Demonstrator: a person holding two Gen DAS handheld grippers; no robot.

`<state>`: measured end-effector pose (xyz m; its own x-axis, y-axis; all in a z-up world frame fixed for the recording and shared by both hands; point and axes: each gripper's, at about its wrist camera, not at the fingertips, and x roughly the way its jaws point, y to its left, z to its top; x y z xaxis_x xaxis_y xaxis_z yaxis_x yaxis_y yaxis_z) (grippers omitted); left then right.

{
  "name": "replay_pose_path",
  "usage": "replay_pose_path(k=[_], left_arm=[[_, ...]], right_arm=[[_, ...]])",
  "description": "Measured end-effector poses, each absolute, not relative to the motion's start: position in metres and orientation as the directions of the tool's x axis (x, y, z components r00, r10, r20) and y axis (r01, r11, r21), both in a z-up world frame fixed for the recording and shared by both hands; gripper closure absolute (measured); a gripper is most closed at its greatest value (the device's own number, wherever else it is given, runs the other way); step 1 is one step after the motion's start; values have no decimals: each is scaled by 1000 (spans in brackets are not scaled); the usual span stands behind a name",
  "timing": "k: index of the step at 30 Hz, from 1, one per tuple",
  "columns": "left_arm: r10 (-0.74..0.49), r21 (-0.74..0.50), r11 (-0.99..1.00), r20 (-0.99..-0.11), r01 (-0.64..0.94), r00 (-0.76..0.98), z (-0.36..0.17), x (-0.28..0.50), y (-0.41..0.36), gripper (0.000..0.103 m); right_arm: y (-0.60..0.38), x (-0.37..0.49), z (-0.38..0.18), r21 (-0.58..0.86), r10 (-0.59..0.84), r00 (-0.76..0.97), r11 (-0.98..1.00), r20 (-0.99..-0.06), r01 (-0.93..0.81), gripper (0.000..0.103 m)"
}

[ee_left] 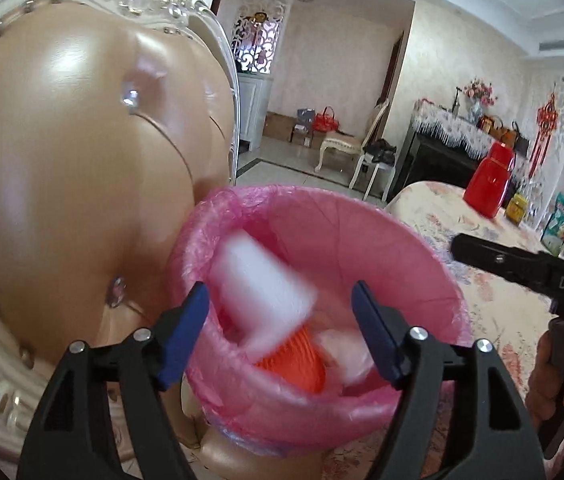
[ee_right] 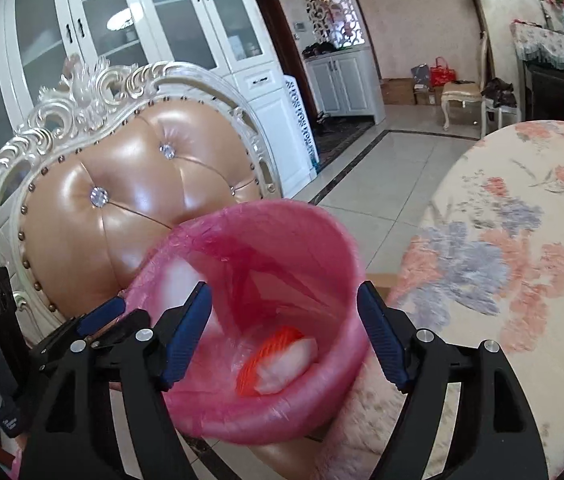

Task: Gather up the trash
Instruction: 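Carry the foam block and tissue pack to the bin and release both, then grasp the orange foam net with the right tool while the left tool grasps a white foam block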

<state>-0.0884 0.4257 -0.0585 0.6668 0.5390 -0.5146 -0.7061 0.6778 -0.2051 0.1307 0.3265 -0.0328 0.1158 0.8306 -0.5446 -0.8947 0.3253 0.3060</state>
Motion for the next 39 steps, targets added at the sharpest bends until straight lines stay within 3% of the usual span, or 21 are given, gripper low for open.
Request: replay_pose_path(k=[4,9,20,27,33,39], left_arm=[[555,-212,662,-507,-719,660,-59,-96,413,15],[516,-277,675,-484,-683,706,-57,-94,392,5],[308,-227,858,-491,-461,815,-51,-17,290,5],[145,-178,950,-472,-255,870,-37,36,200,5],[-3,-185,977,-501,-104,866,-33,88,135,5],[-31,-112,993,-542,-36,840,-44,128,81,5]], right_arm=[[291,128,-23,270,829,166,354,-534,-896,31],[238,125,-25,230,793,249,435,-556,-871,31],[76,132,-37,164,653,492,682,-575,-713,28],[-48,143,-44,174,511,639,840,-575,-514,24],[-115,162,-61,242,423,659,904,-621,-352,24],[-128,197,-82,336,423,598,906,-680,-258,22]])
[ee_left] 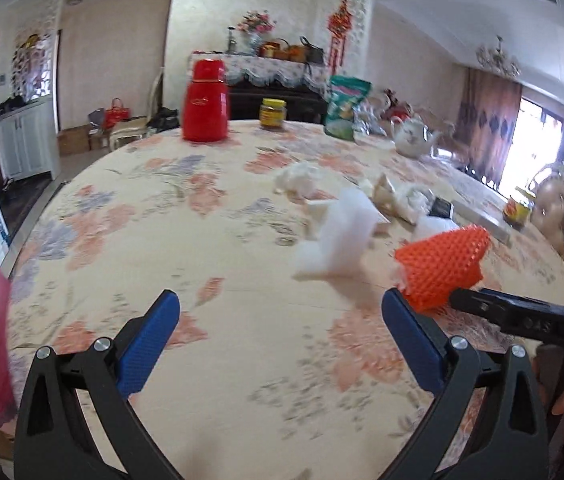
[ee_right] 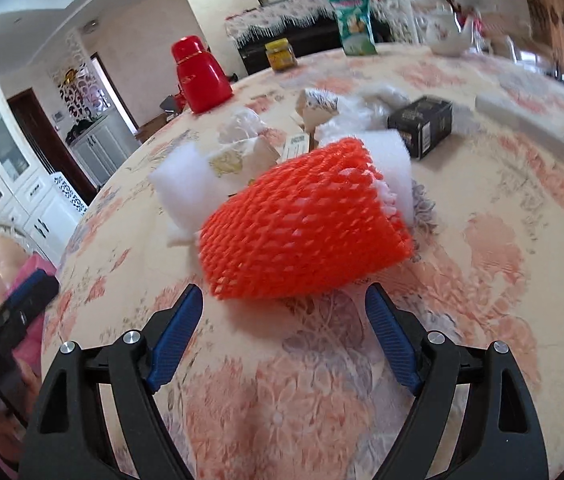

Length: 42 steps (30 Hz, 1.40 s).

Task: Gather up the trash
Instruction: 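Grasp the orange foam net with the right tool while the left tool grasps a white foam block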

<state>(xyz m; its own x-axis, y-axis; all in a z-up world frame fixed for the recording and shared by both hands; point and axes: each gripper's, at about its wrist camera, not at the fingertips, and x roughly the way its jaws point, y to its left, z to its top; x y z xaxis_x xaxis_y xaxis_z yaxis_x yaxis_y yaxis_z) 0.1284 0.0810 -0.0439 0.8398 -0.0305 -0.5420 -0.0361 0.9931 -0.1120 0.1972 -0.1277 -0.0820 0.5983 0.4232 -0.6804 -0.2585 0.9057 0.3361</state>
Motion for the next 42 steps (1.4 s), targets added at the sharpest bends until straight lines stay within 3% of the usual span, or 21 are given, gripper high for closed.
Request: replay_pose_path(k=[7,13,15,18,22,23,27,32,34,42], left_arm=[[-42,-116,993,-584,-32,811,-56,143,70,5],[-64,-135,991,-606,-23,793,-54,174,64,5],[-81,-150,989,-609,-14,789,-54,183,61,5],[-70,-150,988,-620,-31,781,-57,205,55,5],[-62,-166,985,-628,-55,776,-59,230,50,6],[-50,-157,986,-622,-62,782,-58,233,48,9],[-19,-113,992,-617,-64,787,-58,248,35,35],[-30,-85,996,-638,-32,769,-64,256,27,56],[-42,-87,996,-644,-18,764,-65,257,27,70],[-77,-106,994,-605,16,792,-61,249,25,71]], right_arm=[[-130,238,-84,414,430,605,893,-670,-175,22],[-130,253,-81,397,411,638,901,-651,-176,46],[-137,256,-84,400,408,642,901,-648,-169,64],[-148,258,-88,410,411,649,897,-640,-163,76],[-160,256,-85,422,399,683,895,-612,-144,81],[-163,255,-85,432,399,690,891,-604,-137,81],[-173,256,-87,463,396,700,880,-594,-105,81],[-169,258,-85,447,398,694,886,-600,-122,81],[-165,258,-84,431,395,694,893,-603,-133,81],[-156,255,-80,389,381,700,907,-604,-159,81]])
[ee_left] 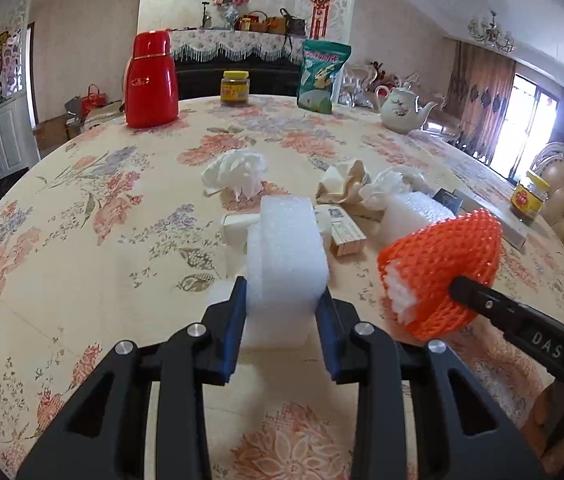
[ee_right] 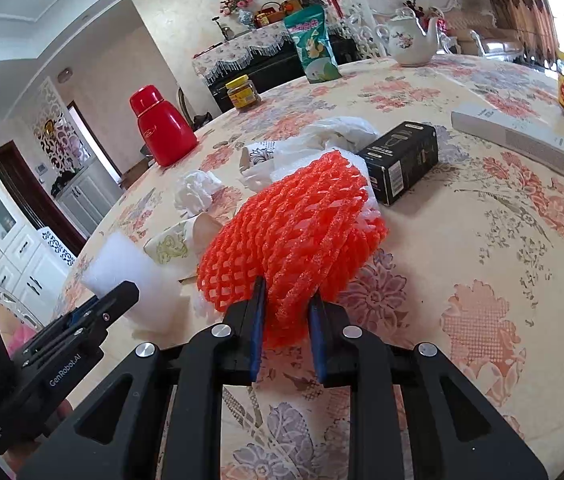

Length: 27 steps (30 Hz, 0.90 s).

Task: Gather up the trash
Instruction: 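Grasp the orange foam net with the right tool while the left tool grasps a white foam block, then carry the net and foam block to the bin and open both tools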

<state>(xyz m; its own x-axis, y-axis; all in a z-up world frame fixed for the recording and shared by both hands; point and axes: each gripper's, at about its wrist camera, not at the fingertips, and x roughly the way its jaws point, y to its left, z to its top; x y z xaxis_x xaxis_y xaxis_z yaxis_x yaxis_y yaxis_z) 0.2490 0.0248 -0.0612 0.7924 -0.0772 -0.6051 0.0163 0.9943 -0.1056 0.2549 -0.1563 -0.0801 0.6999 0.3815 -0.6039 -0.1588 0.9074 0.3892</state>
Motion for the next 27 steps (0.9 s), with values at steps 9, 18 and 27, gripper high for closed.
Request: replay_pose_path(k=[9,18,27], left_arm=[[-92,-113,993,-544,36,834,-52,232,29,71],[-115,-153,987,-521,39,846,-41,184,47,71],[-61,-196,980,-499,-43,865,-46,120,103,71]], right_arm=[[-156,251,-78,367,354,718,918,-599,-146,81],[-141,243,-75,316,340,712,933,-614,-173,81],[-76,205,-65,236,416,662,907,-624,-348,81]])
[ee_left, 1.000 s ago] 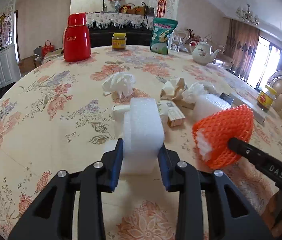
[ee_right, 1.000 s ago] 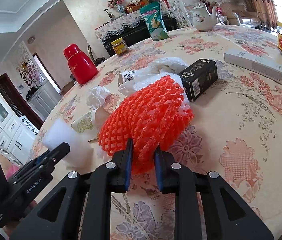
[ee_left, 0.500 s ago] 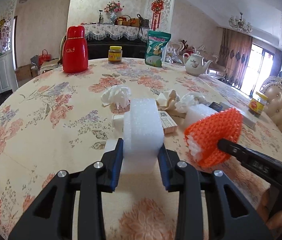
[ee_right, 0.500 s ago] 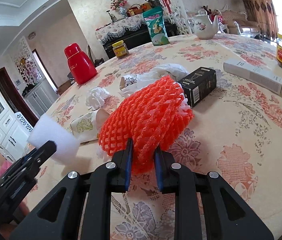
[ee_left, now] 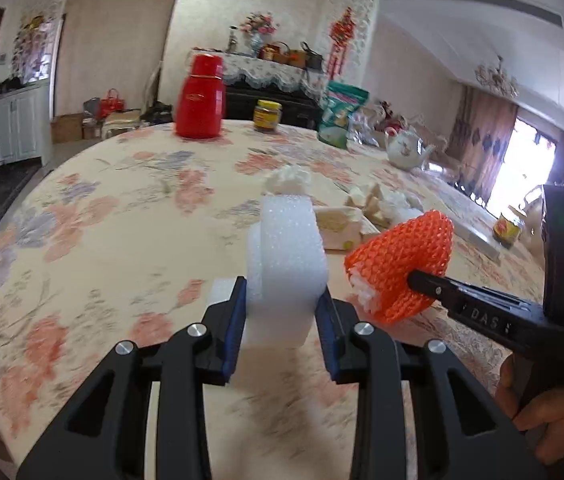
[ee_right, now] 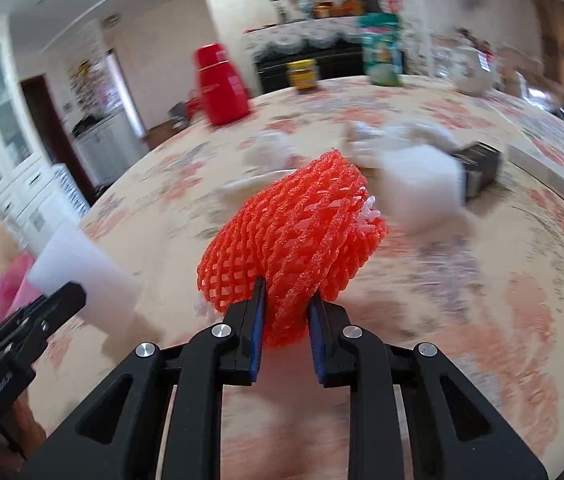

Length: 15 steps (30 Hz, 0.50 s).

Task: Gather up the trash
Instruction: 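Carry the net and foam block to the bin and open both tools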

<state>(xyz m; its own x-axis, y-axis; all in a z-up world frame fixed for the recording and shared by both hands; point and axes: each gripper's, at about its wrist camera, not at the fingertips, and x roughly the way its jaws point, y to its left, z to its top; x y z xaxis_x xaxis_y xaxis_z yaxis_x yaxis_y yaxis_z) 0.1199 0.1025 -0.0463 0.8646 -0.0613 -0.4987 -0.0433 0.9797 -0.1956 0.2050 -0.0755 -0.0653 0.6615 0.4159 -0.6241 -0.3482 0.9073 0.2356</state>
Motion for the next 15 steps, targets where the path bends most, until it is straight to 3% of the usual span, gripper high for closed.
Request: replay_pose_path(k=[15], left_arm=[[203,-135,946,-463,-296,863,-32,33,221,71]], right_arm=[[76,153,-37,54,549,570,748,-612,-662,81]])
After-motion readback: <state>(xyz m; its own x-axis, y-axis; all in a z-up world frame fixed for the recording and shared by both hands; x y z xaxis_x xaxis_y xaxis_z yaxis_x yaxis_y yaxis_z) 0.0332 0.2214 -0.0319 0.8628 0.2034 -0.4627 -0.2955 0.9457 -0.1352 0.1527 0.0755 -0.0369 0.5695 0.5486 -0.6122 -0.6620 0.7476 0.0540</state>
